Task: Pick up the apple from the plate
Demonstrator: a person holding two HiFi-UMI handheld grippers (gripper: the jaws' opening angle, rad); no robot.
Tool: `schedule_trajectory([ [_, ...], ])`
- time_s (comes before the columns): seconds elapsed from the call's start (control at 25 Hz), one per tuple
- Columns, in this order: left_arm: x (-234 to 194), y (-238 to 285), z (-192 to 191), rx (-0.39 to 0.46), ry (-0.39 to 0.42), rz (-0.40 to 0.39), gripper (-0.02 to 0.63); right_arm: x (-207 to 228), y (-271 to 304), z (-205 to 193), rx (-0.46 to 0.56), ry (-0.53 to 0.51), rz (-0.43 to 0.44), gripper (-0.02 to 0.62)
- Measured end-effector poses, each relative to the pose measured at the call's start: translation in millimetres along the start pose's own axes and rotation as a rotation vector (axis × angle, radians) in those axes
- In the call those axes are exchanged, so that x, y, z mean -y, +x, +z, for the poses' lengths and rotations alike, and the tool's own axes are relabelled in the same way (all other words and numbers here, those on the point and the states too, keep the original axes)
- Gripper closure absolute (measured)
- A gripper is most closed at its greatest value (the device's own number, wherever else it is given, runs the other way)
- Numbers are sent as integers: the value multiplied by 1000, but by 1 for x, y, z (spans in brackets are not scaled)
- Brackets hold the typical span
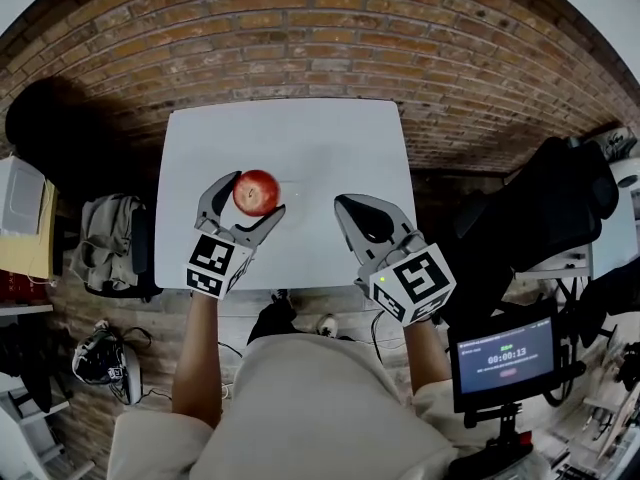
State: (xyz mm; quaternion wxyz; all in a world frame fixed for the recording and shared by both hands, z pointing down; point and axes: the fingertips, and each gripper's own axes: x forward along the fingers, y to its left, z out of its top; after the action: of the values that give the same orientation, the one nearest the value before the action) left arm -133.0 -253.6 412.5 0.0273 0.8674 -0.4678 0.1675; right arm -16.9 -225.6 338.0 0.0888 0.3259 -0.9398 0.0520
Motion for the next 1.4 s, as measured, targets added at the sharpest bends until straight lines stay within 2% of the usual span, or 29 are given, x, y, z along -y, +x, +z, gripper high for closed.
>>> schedule_trajectory([
  [0.4, -3, -32, 68, 114, 83, 43, 204, -2, -6, 49, 83, -37, 16, 595],
  [0.76, 10, -65, 122, 215, 165, 55, 204, -14, -15, 78, 140, -82, 28, 595],
  [1.04, 23, -88, 145, 274, 189, 69, 204, -20, -26, 95, 184, -105, 30, 595],
  [1.2, 29, -98, 150, 289, 244, 88, 204, -22, -28, 95, 193, -112, 24, 595],
  [1.4, 31, -101, 146, 289, 211, 85, 204, -22, -32, 95, 203, -138, -25, 595],
])
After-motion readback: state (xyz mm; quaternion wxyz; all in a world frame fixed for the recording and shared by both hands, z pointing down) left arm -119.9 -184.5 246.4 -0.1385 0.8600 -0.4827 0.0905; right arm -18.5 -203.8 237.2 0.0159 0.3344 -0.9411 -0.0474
